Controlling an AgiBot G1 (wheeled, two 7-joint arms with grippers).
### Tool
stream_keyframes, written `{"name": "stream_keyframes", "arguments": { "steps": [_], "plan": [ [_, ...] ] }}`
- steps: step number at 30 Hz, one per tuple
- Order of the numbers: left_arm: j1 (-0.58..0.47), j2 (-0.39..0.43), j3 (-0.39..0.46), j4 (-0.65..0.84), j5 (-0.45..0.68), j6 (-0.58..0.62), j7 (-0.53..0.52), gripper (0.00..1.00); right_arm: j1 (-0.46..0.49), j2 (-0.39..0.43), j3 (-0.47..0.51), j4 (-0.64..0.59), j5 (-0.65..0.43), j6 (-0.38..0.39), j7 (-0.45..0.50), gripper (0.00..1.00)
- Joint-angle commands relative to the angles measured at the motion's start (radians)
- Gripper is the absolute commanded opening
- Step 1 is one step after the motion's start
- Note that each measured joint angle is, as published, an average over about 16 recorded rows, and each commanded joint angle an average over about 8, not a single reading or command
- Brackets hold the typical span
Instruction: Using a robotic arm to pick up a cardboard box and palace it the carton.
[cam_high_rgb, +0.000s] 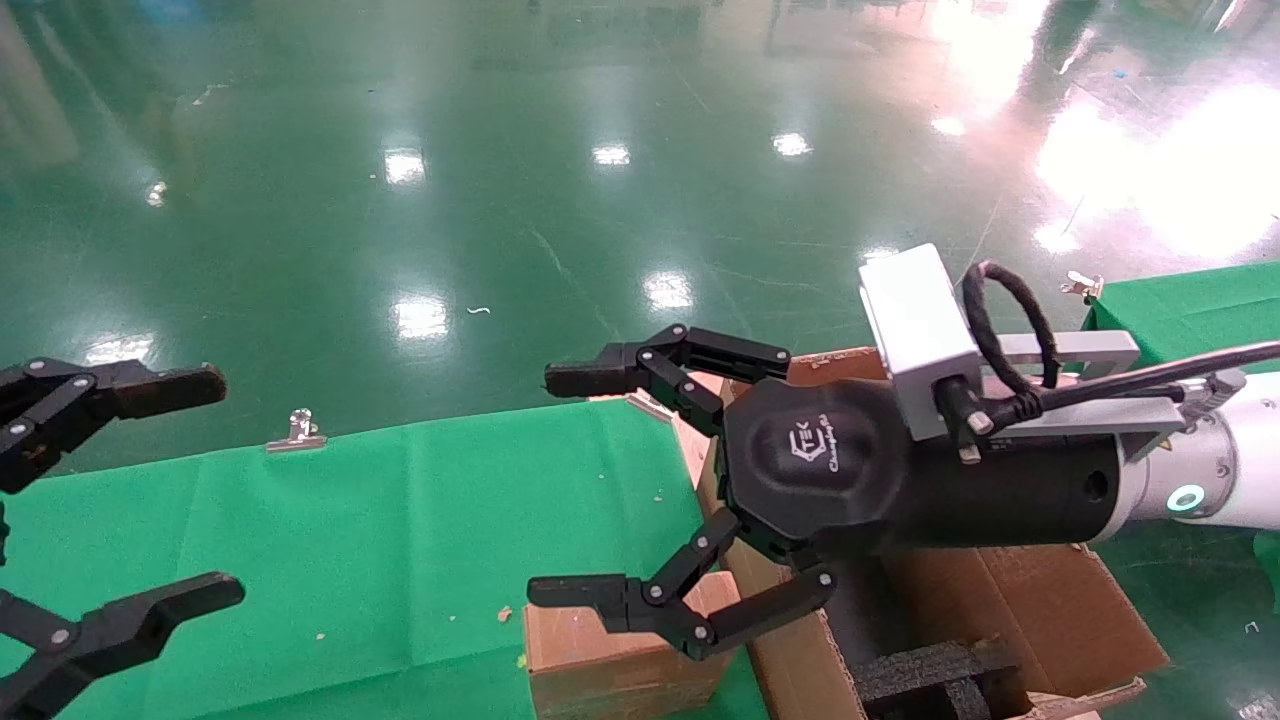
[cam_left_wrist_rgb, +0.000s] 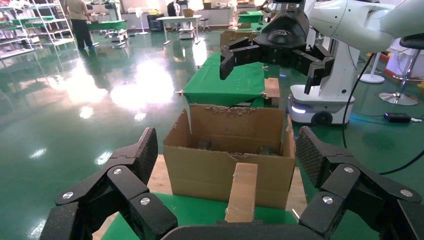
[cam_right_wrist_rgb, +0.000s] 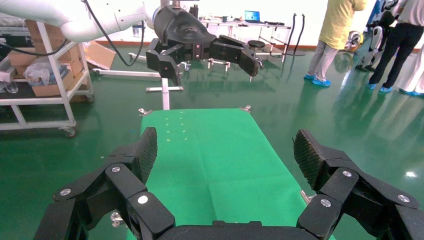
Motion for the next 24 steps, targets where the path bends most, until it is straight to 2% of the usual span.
{"name": "stream_keyframes", "arguments": {
  "steps": [1, 13, 21, 24],
  "plan": [
    [0.0, 0.0, 0.0, 0.0, 0.0, 0.0, 0.0, 1.0, 0.0, 0.0, 0.0, 0.0, 0.0, 0.0, 0.0, 1.0],
    [0.0, 0.0, 0.0, 0.0, 0.0, 0.0, 0.0, 0.98, 0.0, 0.0, 0.0, 0.0, 0.0, 0.0, 0.0, 1.0],
    [0.0, 0.0, 0.0, 0.0, 0.0, 0.0, 0.0, 0.01, 0.0, 0.0, 0.001, 0.0, 0.0, 0.0, 0.0, 1.0],
    [0.0, 0.0, 0.0, 0.0, 0.0, 0.0, 0.0, 0.0, 0.0, 0.0, 0.0, 0.0, 0.0, 0.0, 0.0, 1.0]
  ]
}}
